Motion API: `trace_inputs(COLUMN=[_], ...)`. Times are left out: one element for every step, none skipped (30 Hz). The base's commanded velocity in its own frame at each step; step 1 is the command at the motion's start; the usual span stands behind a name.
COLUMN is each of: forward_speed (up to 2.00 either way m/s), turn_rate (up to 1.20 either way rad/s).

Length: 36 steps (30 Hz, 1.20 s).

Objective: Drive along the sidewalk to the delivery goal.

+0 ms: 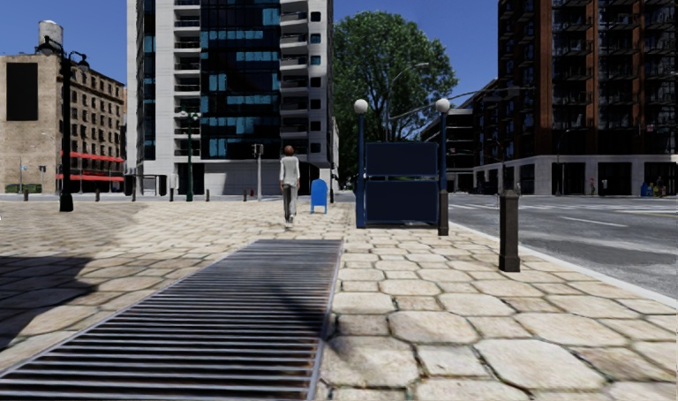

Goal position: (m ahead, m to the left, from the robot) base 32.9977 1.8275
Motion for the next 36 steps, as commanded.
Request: trace_inputs(forward_speed=[2.0,2.0,2.0,2.0,2.0,2.0,2.0,2.0,2.0,2.0,2.0,2.0,2.0,2.0,2.0,2.0,2.0,2.0,2.0,2.0,2.0,2.0,2.0,2.0,2.0,2.0,2.0,2.0,2.0,2.0,2.0,2.0,2.0,2.0,2.0,2.0], turn_rate=[0.32,0.33,0.33,0.33,0.33,0.33,0.33,0.33,0.33,0.33,0.33,0.33,0.33,0.33,0.33,0.33,0.33,0.33,0.33,0.33,0.33,0.33,0.33,0.33,0.33,0.33,0.33,0.33,0.33,0.33,0.33,0.33,0.33,0.33,0.29,0.11])
